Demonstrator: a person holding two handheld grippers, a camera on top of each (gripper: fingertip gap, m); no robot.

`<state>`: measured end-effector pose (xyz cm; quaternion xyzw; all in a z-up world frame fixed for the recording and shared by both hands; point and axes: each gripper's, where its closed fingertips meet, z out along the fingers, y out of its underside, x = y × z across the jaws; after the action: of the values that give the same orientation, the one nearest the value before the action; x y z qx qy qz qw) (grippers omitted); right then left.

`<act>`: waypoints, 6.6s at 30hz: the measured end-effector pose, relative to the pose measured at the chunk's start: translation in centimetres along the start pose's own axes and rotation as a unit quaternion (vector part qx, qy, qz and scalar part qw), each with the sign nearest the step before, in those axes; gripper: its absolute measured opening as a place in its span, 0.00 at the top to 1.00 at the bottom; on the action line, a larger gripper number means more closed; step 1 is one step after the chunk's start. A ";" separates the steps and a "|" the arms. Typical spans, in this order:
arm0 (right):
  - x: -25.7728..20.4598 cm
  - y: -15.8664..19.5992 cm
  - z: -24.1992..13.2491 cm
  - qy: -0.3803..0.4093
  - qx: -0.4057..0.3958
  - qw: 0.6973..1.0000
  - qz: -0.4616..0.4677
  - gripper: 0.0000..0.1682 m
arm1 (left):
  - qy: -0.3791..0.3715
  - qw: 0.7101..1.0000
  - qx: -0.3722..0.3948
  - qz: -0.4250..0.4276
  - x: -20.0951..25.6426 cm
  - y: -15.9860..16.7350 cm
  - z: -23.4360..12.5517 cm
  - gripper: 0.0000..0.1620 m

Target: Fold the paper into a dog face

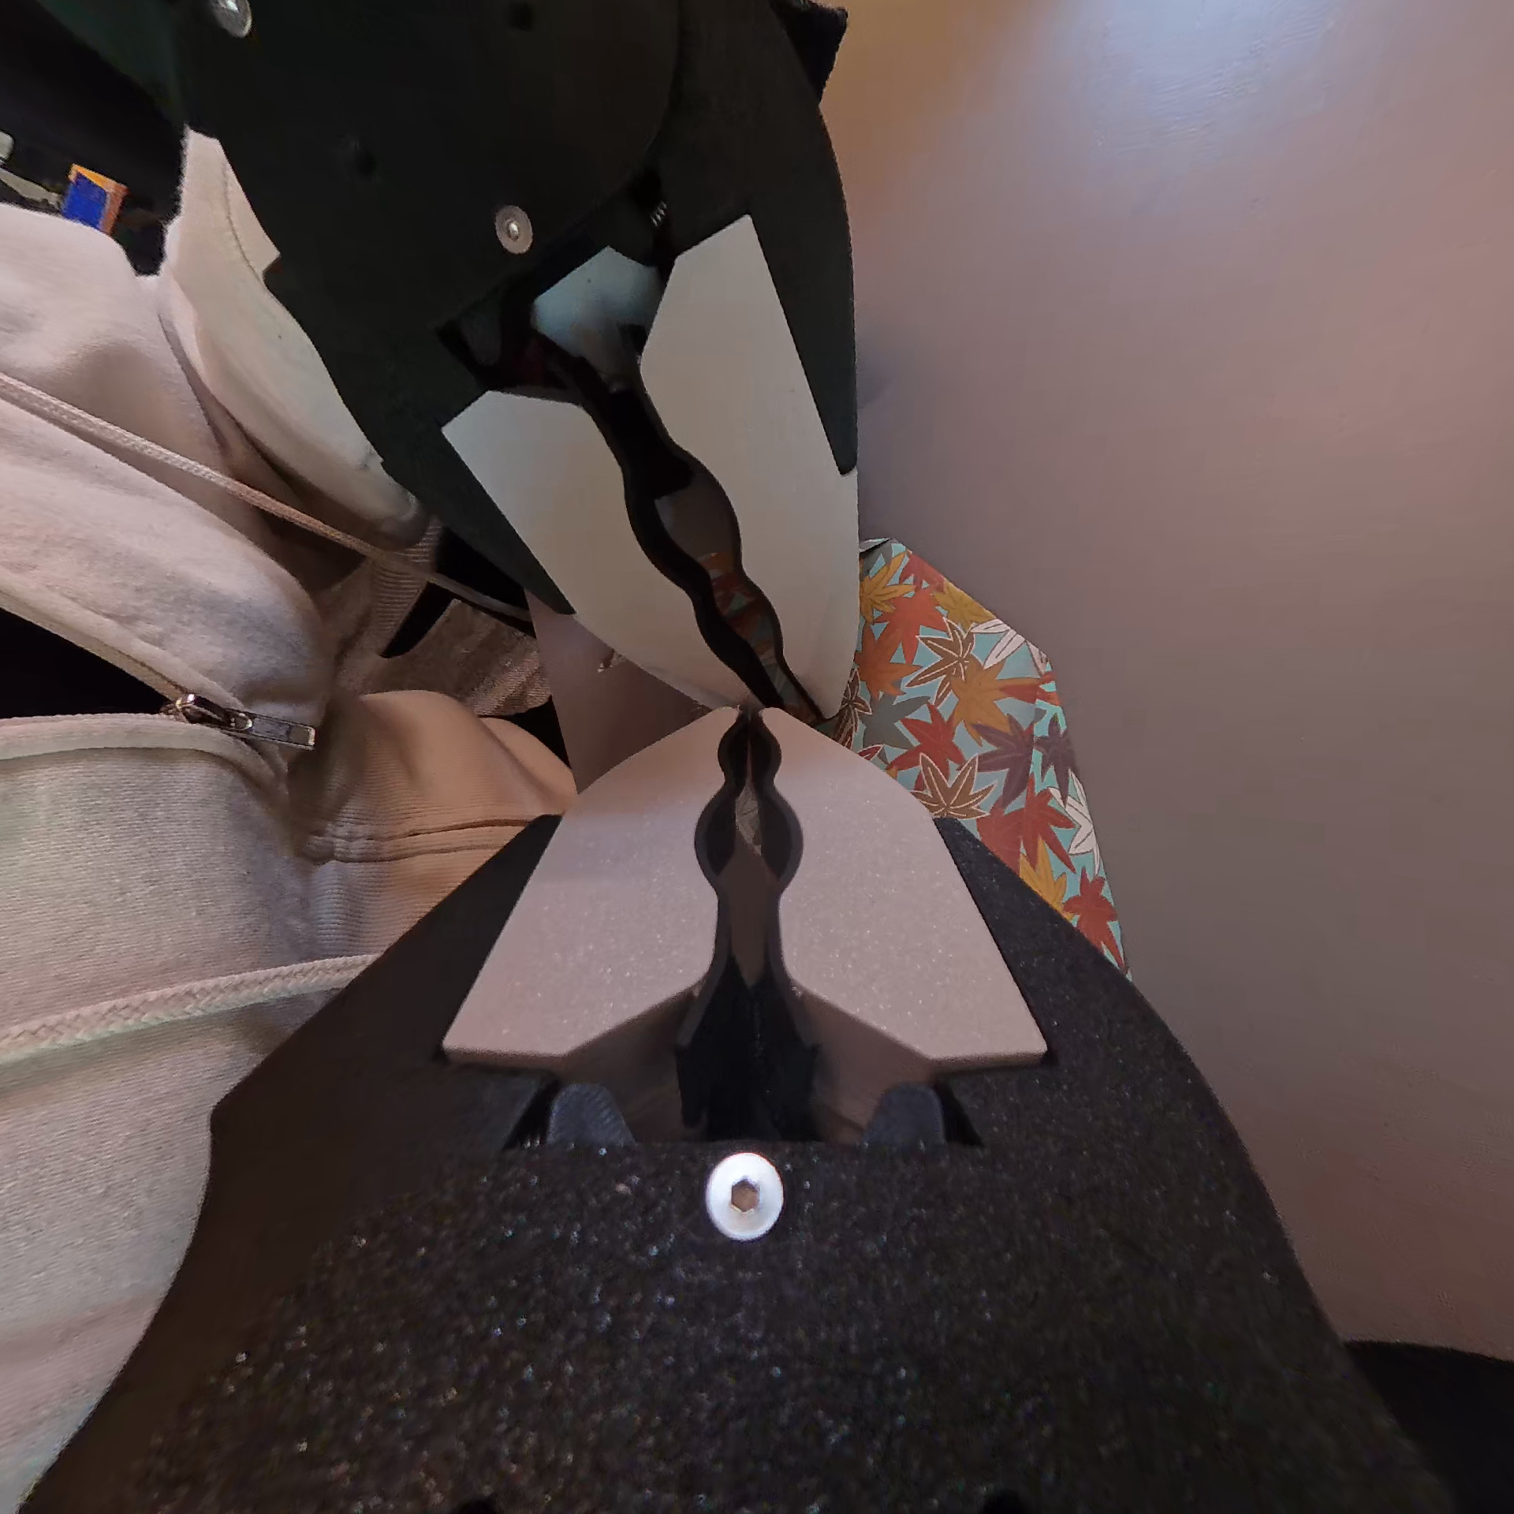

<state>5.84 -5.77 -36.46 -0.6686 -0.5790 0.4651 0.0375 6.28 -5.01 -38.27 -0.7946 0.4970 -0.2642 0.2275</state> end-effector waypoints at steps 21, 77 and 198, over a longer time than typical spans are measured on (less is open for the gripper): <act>1.3 0.5 0.3 0.033 0.005 0.999 0.020 1.00 | 0.046 0.999 0.003 0.015 1.1 0.1 -0.2 0.86; -0.7 4.2 -3.5 0.181 -0.044 0.883 -0.430 0.74 | -0.093 0.996 0.005 0.007 -0.8 -0.1 0.2 0.94; 1.0 1.4 0.3 -0.052 -0.225 0.973 0.017 1.00 | -0.340 0.914 -0.081 0.205 -0.2 0.3 -1.3 1.00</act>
<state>6.53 -5.56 -38.06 -0.6445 -0.6585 0.3575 -0.1520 5.19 -5.04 -37.52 -0.7327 0.5612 0.1157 0.3671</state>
